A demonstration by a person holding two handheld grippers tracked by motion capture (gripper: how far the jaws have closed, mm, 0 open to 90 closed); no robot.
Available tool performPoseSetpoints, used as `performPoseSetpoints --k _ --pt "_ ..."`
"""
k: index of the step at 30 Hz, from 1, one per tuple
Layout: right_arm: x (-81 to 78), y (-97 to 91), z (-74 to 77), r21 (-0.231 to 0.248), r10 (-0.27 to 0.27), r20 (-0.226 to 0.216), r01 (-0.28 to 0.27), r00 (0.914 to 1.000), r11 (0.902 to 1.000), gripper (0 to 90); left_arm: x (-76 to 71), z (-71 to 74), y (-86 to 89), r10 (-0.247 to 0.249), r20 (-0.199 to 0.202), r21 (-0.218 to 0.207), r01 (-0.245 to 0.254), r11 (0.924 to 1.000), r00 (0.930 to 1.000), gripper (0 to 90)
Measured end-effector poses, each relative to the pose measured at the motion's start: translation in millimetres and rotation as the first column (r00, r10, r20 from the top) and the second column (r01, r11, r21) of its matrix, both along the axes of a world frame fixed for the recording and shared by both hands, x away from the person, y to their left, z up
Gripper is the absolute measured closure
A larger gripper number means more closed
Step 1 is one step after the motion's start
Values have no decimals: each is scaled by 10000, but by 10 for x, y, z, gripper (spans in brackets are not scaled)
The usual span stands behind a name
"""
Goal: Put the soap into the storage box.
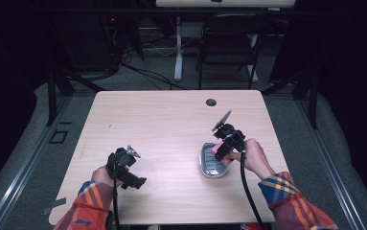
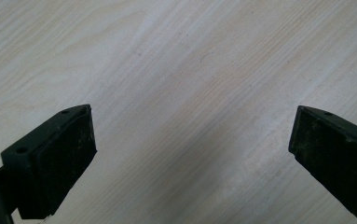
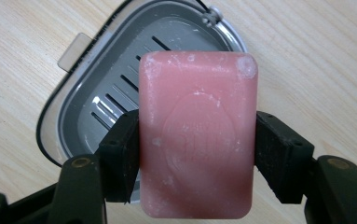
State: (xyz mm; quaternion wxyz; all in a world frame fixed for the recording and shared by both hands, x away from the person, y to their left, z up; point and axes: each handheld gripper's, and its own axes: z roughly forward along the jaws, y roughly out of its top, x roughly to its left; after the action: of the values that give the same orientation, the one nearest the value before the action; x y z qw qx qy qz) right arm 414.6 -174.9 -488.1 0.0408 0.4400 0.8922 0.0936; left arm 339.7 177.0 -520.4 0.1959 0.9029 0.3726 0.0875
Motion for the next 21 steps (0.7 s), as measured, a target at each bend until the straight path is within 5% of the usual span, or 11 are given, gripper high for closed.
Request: performPoseSetpoints --k 12,21 --pt "0 78 -60 198 -182 -144 185 9997 9996 366 -1 0 -4 -41 -2 12 41 10000 10000 4" --pt "-33 74 36 1030 -127 -597 188 9981 9945 392 -1 -2 -5 -43 -19 27 43 10000 10000 4"
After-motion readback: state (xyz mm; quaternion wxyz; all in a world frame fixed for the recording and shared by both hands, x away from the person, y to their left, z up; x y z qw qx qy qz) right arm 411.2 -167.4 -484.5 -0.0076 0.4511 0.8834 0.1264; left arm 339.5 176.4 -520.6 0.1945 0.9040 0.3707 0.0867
